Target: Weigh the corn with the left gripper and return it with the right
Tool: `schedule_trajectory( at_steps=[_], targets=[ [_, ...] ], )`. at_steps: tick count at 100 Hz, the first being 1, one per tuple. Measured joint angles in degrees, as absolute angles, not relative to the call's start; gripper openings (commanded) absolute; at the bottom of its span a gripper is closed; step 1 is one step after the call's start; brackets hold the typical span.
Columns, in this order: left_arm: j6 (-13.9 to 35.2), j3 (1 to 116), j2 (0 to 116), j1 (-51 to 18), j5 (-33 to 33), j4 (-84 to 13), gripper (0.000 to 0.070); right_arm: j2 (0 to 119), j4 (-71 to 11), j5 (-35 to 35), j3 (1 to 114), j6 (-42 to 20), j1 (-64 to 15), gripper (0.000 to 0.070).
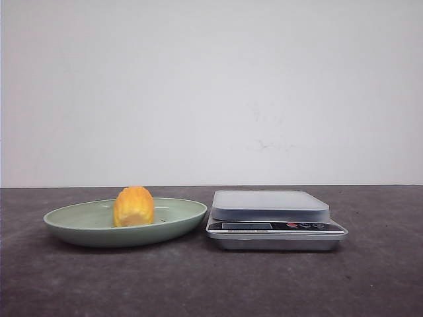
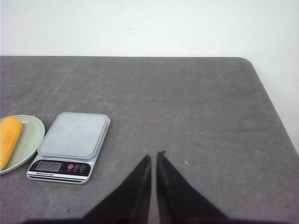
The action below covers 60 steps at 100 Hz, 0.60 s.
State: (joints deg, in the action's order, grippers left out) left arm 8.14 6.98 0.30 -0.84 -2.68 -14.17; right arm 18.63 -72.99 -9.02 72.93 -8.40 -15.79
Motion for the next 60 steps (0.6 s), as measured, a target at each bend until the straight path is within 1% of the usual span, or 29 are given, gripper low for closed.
schedule_trajectory(
  at_steps=[21, 60],
  targets=[
    [8.2, 3.2, 0.3, -1.6, -2.6, -14.3, 0.0000, 18.6, -73.0, -9.0, 72.9, -8.4, -15.8, 0.0012],
    [8.5, 2.8, 0.3, -3.6, -2.6, -13.0, 0.0000, 18.6, -73.0, -9.0, 72.9, -8.4, -15.8, 0.0012]
  ],
)
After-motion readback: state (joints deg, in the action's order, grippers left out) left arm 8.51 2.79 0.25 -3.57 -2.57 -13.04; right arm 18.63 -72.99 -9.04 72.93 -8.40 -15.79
